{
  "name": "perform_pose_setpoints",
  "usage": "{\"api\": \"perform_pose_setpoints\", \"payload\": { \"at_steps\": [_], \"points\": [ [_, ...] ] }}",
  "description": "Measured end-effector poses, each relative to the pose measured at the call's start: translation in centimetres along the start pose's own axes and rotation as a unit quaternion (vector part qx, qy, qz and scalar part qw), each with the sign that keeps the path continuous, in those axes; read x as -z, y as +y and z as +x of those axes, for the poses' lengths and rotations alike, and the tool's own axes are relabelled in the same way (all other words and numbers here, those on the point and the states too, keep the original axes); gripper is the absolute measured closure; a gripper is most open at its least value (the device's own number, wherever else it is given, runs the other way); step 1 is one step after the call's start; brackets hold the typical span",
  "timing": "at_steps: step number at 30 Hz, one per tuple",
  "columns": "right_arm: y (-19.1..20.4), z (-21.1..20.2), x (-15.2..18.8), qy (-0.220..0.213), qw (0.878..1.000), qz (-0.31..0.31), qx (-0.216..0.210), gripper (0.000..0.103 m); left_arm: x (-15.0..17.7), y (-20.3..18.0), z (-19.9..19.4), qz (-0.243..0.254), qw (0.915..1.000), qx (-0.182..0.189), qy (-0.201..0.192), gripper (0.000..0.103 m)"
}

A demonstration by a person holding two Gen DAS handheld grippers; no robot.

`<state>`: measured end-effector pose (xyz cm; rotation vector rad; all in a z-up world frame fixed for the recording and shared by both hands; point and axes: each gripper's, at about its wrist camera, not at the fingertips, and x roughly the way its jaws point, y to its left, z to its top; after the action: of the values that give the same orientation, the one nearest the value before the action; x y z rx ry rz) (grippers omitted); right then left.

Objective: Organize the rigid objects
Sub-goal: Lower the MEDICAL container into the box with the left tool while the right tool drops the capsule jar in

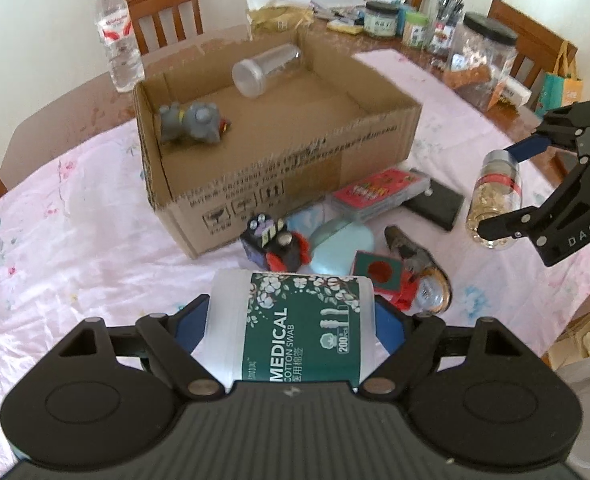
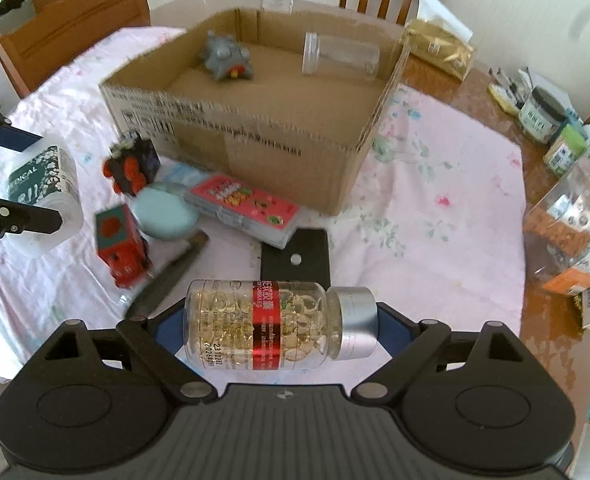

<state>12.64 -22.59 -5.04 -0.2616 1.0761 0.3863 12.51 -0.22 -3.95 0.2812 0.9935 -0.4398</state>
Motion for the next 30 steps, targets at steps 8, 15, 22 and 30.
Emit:
{"api": "perform_pose_setpoints", "payload": {
  "at_steps": [8, 15, 22, 30],
  "points": [
    [-0.1, -2.9, -3.2, -0.059, 0.998, -0.018, -0.006, 0.008, -4.5, 0.9, -2.1, 0.001, 0.9977, -0.01, -0.067, 0.02],
    [-0.2, -3.2, -5.7, -0.087, 0.996, -0.03, -0.004, 0.008, -9.4, 3.1, 0.3, -0.026, 0.9935, -0.043, -0.102, 0.02],
    [-0.5, -3.0, -7.3, -0.099, 0.995, -0.029, -0.001, 0.008, -10.3, 4.6, 3.3, -0.071, 0.9895, -0.063, -0.109, 0.009],
    [-0.8, -2.2, -9.0, -0.101, 0.994, -0.032, -0.002, 0.008, -8.0, 4.6, 2.0, -0.085, 0.9835, -0.092, -0.131, 0.004]
  ]
}}
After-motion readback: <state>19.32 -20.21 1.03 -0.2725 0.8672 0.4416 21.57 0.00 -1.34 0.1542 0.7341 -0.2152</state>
